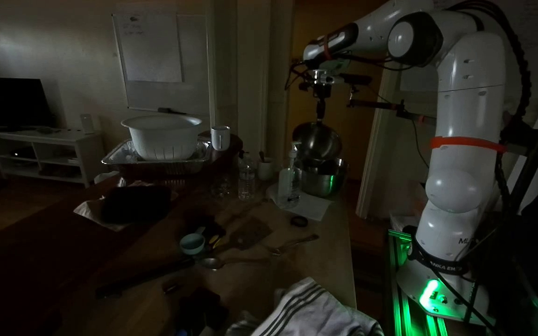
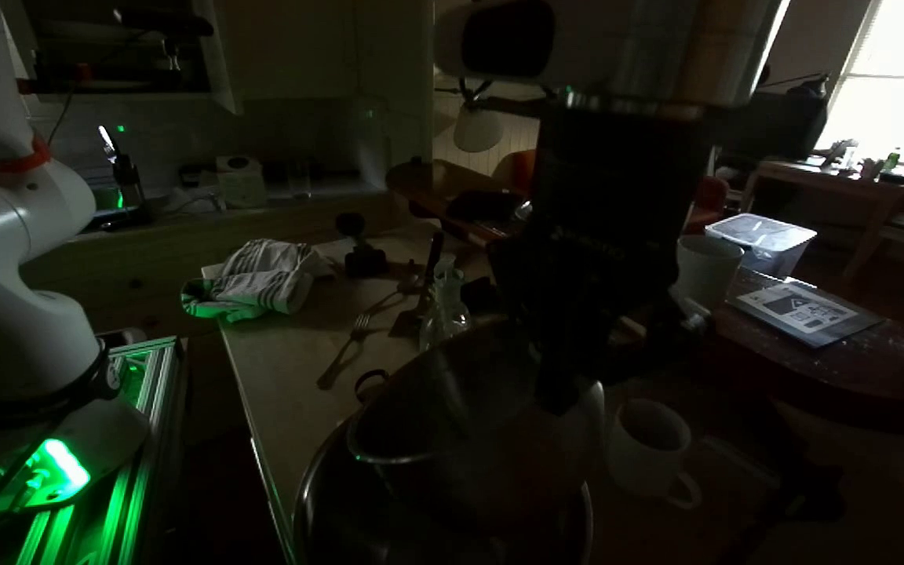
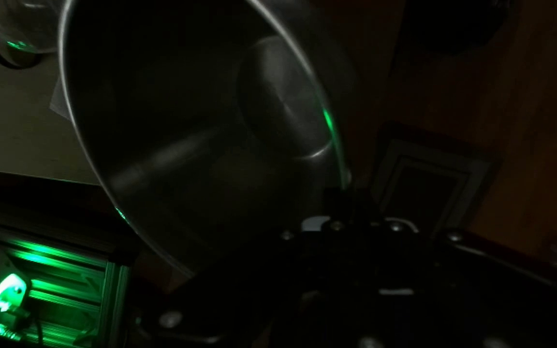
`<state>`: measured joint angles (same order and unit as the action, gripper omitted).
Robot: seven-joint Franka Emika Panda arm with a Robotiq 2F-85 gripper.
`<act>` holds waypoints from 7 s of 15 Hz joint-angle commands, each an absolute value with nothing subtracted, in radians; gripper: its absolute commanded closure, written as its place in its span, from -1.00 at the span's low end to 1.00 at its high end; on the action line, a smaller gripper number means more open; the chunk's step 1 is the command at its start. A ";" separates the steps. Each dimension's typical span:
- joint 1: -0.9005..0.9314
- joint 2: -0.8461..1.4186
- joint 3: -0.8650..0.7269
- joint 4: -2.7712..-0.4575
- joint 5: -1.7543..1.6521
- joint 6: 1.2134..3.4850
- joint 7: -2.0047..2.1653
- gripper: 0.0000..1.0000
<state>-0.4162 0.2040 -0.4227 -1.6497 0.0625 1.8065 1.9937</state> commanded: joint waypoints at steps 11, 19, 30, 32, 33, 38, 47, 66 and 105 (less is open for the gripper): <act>-0.351 -0.108 -0.345 -1.643 -0.004 1.769 2.040 0.95; -0.263 -0.215 -0.192 -1.637 0.003 1.680 2.038 0.95; -0.120 -0.205 -0.004 -1.786 -0.102 1.621 1.984 0.95; -0.114 -0.190 -0.006 -1.755 -0.083 1.621 2.012 0.81; -0.112 -0.185 -0.005 -1.773 -0.091 1.622 2.008 0.81; -0.114 -0.188 -0.009 -1.783 -0.097 1.622 1.996 0.81; -0.018 -0.110 0.066 -1.808 -0.098 1.642 1.921 0.95; 0.085 0.027 0.108 -1.946 -0.127 1.736 1.683 0.81; 0.310 0.325 0.089 -1.454 -0.301 1.632 1.394 -0.99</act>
